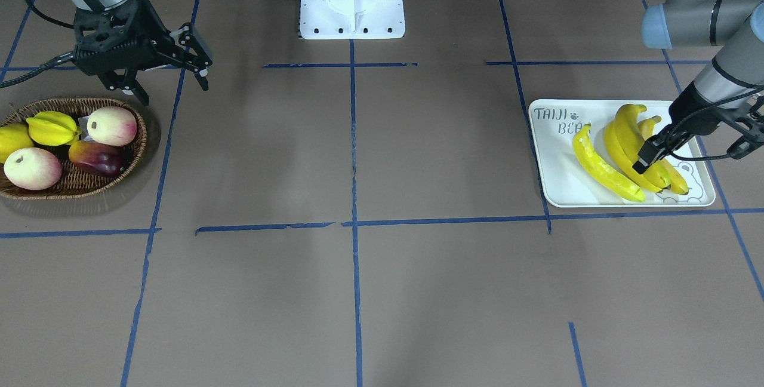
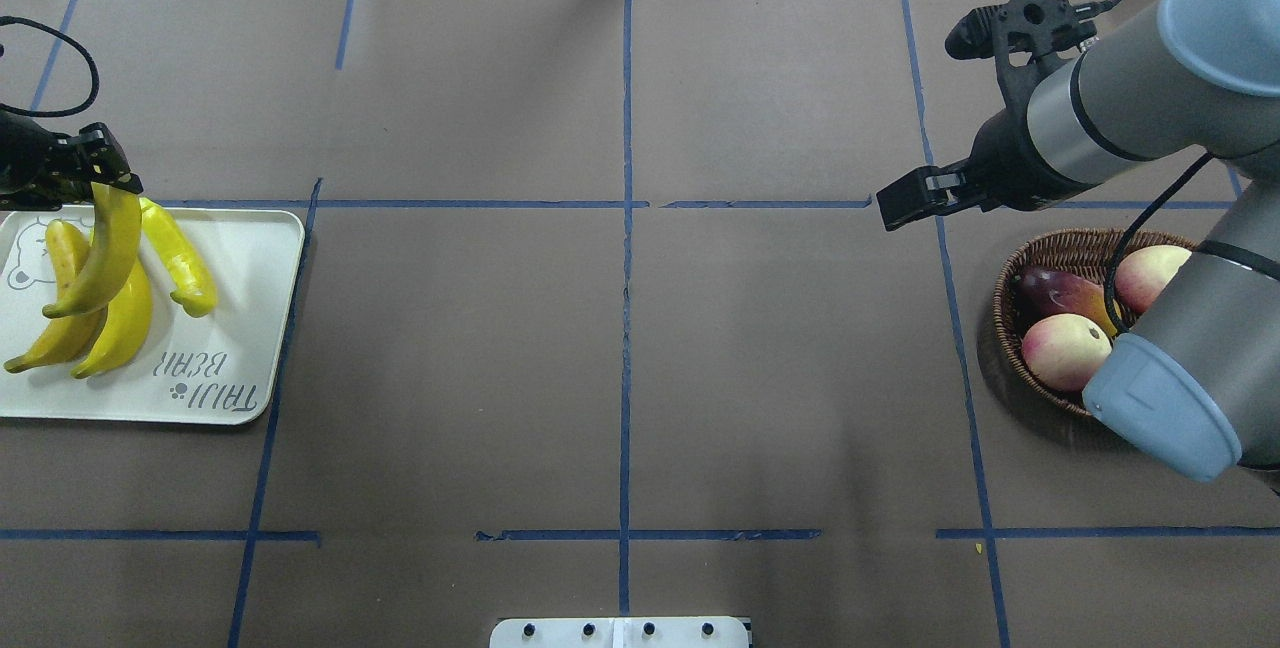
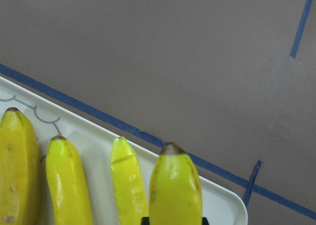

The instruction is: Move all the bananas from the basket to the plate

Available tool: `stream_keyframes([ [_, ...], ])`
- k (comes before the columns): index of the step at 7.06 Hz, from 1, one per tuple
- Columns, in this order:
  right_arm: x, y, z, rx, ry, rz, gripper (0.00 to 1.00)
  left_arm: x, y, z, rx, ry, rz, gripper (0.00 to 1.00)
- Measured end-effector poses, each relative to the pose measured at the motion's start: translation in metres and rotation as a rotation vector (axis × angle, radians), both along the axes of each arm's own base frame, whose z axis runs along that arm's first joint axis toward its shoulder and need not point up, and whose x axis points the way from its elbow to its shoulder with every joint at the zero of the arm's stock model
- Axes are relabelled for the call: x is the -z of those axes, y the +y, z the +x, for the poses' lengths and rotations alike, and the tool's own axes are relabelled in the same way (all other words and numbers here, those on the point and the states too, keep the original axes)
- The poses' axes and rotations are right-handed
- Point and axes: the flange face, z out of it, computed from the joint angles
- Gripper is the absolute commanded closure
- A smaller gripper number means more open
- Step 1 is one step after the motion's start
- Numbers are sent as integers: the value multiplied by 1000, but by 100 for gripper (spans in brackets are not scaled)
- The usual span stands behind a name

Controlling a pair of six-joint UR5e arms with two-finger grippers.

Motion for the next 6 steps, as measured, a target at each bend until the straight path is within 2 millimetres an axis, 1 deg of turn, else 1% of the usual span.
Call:
stream_keyframes([
  [1,-5,-1,3,-2,8,-3,0,-1,1,6,-6,-4,0,0],
  [3,-25,-7,18,9,46,11,0,-2,1,11,-12,-9,4,0],
  [5,-50,-20,43,32,109,38,0,-1,2,12,-14,-9,8,0],
  [6,-62,-29,63,49,155,54,0,2,2,11,-17,-4,12,0],
])
